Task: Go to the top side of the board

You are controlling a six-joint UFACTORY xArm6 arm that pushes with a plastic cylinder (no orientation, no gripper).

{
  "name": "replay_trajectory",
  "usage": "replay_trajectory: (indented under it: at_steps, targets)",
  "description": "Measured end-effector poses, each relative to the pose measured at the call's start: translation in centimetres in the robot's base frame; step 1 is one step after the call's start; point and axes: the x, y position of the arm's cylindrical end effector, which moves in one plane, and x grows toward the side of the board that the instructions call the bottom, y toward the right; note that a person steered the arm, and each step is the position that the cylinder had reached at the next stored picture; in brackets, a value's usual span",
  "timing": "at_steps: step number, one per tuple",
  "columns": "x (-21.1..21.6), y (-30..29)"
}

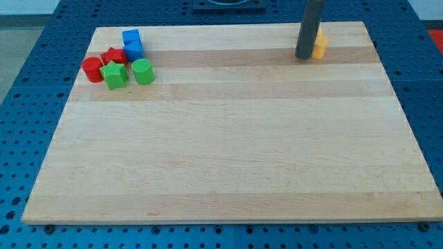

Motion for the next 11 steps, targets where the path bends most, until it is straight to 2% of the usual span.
replay_trajectory:
  at_steps: [4, 5, 7, 8, 9, 10, 11]
  targets:
    - [0.4, -0.2]
    - [0.6, -3.5]
    - [4.5, -16.5]
    - [4.3, -17.4]
    - [-0.1, -14.0]
    - [-5.4, -13.4]
    - [-10.1, -17.2]
